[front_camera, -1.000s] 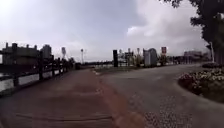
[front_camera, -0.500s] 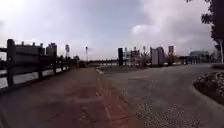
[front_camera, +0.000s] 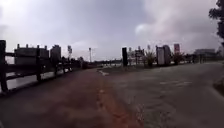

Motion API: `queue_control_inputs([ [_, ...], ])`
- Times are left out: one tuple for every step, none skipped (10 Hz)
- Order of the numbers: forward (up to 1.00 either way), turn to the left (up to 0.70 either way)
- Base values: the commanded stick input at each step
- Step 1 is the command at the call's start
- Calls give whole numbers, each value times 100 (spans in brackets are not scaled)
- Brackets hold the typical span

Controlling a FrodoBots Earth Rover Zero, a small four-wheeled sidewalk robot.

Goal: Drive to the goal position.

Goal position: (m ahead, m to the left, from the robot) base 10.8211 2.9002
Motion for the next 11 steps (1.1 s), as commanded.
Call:
queue_control_inputs([
  [89,0],
  [89,0],
  [89,0],
  [89,1],
  [89,17],
  [89,35],
  [89,36],
  [89,23],
  [89,2],
  [89,0],
  [89,0],
])
